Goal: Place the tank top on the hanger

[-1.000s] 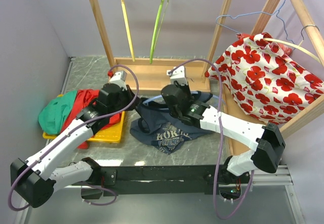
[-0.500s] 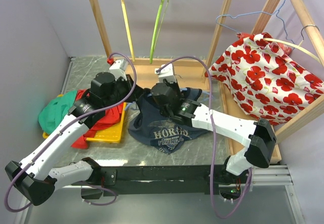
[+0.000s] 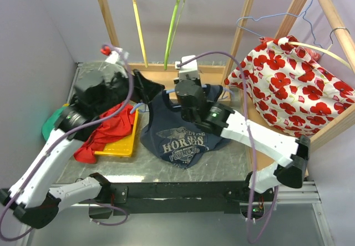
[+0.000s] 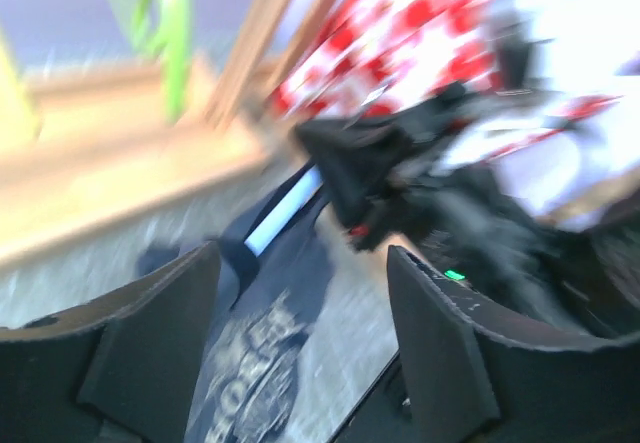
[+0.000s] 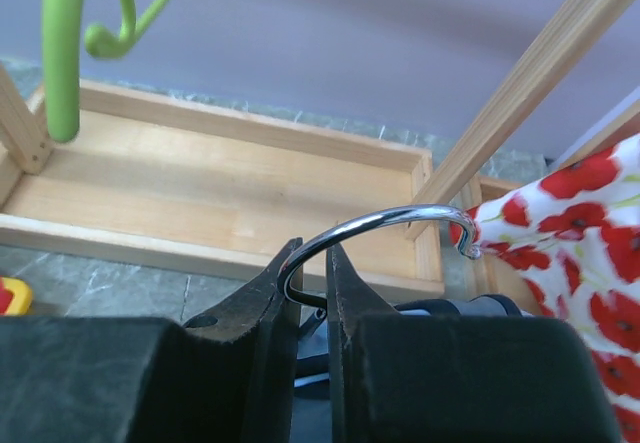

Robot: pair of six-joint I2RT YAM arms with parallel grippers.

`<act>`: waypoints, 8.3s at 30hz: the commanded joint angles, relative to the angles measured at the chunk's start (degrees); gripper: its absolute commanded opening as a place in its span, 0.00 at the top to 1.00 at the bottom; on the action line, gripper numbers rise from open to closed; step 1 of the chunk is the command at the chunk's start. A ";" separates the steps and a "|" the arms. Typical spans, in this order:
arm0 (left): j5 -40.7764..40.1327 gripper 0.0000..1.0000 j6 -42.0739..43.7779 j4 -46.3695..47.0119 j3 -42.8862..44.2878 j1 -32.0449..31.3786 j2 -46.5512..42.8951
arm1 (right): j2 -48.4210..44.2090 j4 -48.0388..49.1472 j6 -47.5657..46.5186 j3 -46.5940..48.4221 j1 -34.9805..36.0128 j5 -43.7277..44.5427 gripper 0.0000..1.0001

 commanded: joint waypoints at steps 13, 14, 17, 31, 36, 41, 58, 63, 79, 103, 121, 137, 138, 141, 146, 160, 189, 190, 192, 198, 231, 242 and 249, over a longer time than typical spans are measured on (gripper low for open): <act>11.73 0.31 6.77 8.29 14.68 0.14 -3.74 | -8.42 -20.10 -10.52 30.87 1.66 -20.35 1.00; 12.35 0.32 6.95 7.76 14.51 0.14 -3.91 | -9.04 -19.85 -10.07 28.86 1.84 -21.07 1.00; 13.24 0.33 9.14 3.46 13.37 0.14 -5.05 | -12.20 -17.04 -9.54 19.20 1.84 -22.04 1.00; 23.52 0.38 17.06 -11.49 -0.16 -0.12 -6.99 | -14.67 -15.72 -6.64 1.95 1.84 -19.68 1.00; 22.48 0.38 18.29 -13.08 -3.24 -2.40 -6.46 | -14.14 -14.49 -6.47 0.54 1.84 -19.32 1.00; 17.82 0.40 18.29 -13.52 -4.91 -8.02 -4.27 | -13.18 -14.14 -6.20 -0.60 1.84 -18.80 1.00; 0.06 0.62 17.41 -13.34 -3.86 -17.26 2.33 | -13.17 -13.34 -5.59 -2.80 1.75 -18.09 1.00; -1.61 0.82 16.80 -12.37 -4.12 -18.23 2.06 | -14.23 -12.56 -5.24 -3.85 1.58 -18.00 1.00; -11.81 0.99 10.91 0.98 -10.01 -22.10 -0.05 | -20.47 -10.53 -0.05 -7.90 0.52 -26.00 0.27; -32.72 0.99 9.40 -9.11 15.45 -22.45 15.40 | -44.74 -5.78 29.29 -36.89 -0.09 -25.73 0.00; -27.46 0.99 21.88 -16.25 58.97 -13.31 38.88 | -39.98 -5.78 29.92 -35.85 -0.53 -28.90 0.00; -27.02 0.99 24.18 -3.32 60.91 -11.99 44.78 | -41.74 -6.05 30.54 -36.37 -0.62 -29.60 0.00; -27.02 0.99 23.92 -2.54 61.00 -11.73 45.47 | -42.00 -5.96 30.71 -36.37 -0.62 -29.69 0.00; -27.19 0.99 23.56 -1.04 60.92 -11.46 46.36 | -42.44 -5.96 30.98 -36.64 -0.62 -29.96 0.00; -27.19 0.99 23.39 2.83 61.44 -11.03 47.76 | -43.23 -6.40 31.24 -36.73 -0.62 -30.40 0.00; -19.90 0.99 19.08 5.82 62.58 -7.77 50.31 | -45.69 -7.45 32.21 -37.25 -0.62 -30.66 0.00; -5.22 0.99 4.32 -1.38 62.85 0.58 50.84 | -44.02 -5.70 33.26 -36.90 -0.71 -32.33 0.00; -5.22 0.99 4.23 -1.73 62.76 0.67 50.84 | -43.94 -5.52 33.18 -36.90 -0.62 -32.24 0.00; -5.31 0.99 3.96 -2.09 62.67 0.67 50.93 | -43.76 -5.52 33.26 -36.99 -0.62 -32.33 0.00; -4.95 0.99 3.44 -2.53 61.71 0.67 50.93 | -43.76 -4.99 33.35 -37.52 -0.71 -32.42 0.00; -0.91 0.71 1.68 0.19 56.08 0.67 48.04 | -43.32 -4.12 33.79 -39.01 -0.62 -32.33 0.00; 2.69 0.24 0.45 4.59 50.99 0.67 42.23 | -43.76 -3.76 33.97 -40.41 -0.71 -31.54 0.00; 6.90 0.01 -0.08 7.93 46.77 0.49 37.23 | -42.79 -4.55 35.98 -41.91 -0.62 -28.99 0.00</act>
